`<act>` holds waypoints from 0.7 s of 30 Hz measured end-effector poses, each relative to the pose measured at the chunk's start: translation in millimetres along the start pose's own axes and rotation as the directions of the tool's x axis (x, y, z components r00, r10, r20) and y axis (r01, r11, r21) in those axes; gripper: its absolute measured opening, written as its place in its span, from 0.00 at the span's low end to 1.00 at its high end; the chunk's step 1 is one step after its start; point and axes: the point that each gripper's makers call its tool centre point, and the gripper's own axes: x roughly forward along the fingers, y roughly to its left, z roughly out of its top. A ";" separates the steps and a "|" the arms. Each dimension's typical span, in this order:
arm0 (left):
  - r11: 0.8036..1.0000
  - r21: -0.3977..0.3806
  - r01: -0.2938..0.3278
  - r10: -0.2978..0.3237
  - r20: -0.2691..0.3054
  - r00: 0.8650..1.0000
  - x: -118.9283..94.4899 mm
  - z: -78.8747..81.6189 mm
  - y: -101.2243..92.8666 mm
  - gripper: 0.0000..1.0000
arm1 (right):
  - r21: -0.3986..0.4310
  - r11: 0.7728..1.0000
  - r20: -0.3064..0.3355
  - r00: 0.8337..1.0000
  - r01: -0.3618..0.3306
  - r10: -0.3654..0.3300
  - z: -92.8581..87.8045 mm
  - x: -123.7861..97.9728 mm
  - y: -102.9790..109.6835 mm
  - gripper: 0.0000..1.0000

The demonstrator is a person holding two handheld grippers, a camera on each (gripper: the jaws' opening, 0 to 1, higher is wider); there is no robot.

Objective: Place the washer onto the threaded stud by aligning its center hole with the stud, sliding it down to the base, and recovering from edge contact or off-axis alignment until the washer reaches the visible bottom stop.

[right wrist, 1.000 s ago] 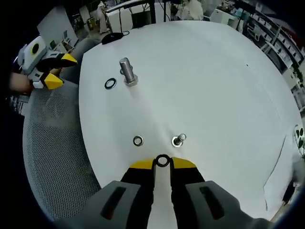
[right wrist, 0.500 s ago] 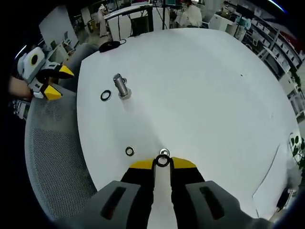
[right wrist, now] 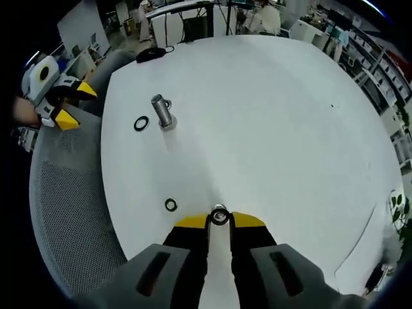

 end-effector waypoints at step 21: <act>1.000 0.004 0.005 -0.005 0.000 1.000 0.0 0.1 -1.3 0.28 | -0.028 0.999 -0.076 0.997 -0.026 0.024 -10.6 23.8 1.5 0.14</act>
